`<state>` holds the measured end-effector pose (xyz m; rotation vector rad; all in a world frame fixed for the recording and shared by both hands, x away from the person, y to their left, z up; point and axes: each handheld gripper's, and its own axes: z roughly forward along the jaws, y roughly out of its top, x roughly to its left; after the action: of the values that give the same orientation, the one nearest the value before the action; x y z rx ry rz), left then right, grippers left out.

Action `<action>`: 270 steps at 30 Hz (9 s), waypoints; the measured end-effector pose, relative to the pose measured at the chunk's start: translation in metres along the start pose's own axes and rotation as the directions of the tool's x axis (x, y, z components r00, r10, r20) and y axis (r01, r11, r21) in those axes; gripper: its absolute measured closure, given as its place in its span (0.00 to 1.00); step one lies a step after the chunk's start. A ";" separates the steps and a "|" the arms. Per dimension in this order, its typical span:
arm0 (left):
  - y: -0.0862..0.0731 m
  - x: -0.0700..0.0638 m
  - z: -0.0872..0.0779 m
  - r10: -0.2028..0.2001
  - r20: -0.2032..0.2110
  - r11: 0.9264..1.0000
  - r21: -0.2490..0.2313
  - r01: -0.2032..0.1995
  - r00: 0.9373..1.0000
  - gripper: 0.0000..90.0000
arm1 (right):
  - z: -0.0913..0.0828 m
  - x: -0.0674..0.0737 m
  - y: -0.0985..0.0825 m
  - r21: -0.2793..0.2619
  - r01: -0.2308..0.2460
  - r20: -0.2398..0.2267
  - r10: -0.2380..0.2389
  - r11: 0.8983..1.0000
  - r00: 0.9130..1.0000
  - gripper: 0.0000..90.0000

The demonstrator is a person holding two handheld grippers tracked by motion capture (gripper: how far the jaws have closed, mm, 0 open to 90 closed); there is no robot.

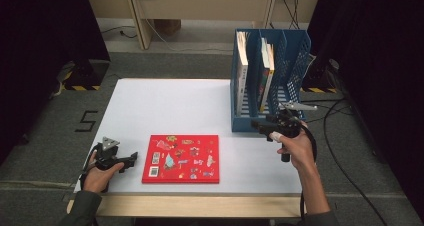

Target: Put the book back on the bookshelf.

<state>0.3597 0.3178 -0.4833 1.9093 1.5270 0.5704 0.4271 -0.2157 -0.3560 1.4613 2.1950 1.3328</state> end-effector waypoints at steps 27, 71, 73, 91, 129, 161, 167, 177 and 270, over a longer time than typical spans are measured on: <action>0.000 0.000 0.000 -0.001 0.001 1.000 0.000 0.001 1.000 0.16 | 0.029 0.005 -0.036 0.085 -0.035 -0.038 0.039 0.996 0.999 0.23; -0.001 -0.024 -0.006 0.090 0.112 0.995 0.036 -0.094 0.990 0.16 | 0.082 0.058 -0.085 0.273 0.044 -0.158 0.000 0.961 0.987 0.24; -0.002 -0.026 -0.008 0.096 0.114 0.994 0.033 -0.101 0.989 0.20 | 0.082 0.058 -0.085 0.275 0.041 -0.155 0.002 0.960 0.988 0.24; -0.003 -0.052 -0.016 0.176 0.218 0.980 0.056 -0.192 0.960 0.26 | 0.080 0.048 -0.082 0.267 0.011 -0.132 0.026 0.964 0.991 0.25; -0.002 -0.072 -0.009 0.169 0.166 0.983 0.040 -0.178 0.972 0.17 | 0.108 0.057 -0.086 0.203 -0.143 -0.045 0.155 0.969 0.987 0.34; 0.000 -0.090 -0.009 0.219 0.163 0.975 -0.004 -0.221 0.962 0.35 | 0.060 0.131 0.048 0.065 0.041 -0.201 -0.028 0.997 0.979 0.47; 0.002 -0.092 -0.006 0.216 0.162 0.976 -0.011 -0.217 0.963 0.32 | 0.055 0.153 0.062 0.054 0.099 -0.221 -0.085 0.994 0.972 0.47; 0.005 -0.098 0.001 0.229 0.142 0.973 -0.023 -0.228 0.963 0.22 | 0.060 0.184 0.064 0.150 0.107 -0.377 -0.043 0.983 0.925 0.54; 0.005 -0.071 0.006 0.138 0.168 0.990 -0.015 -0.138 0.976 0.16 | 0.022 0.142 0.096 0.411 0.305 -0.197 -0.243 0.859 0.950 0.85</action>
<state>0.3507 0.2471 -0.4811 2.0179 1.2941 0.4577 0.4313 -0.0775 -0.2530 1.1297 2.8053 0.9062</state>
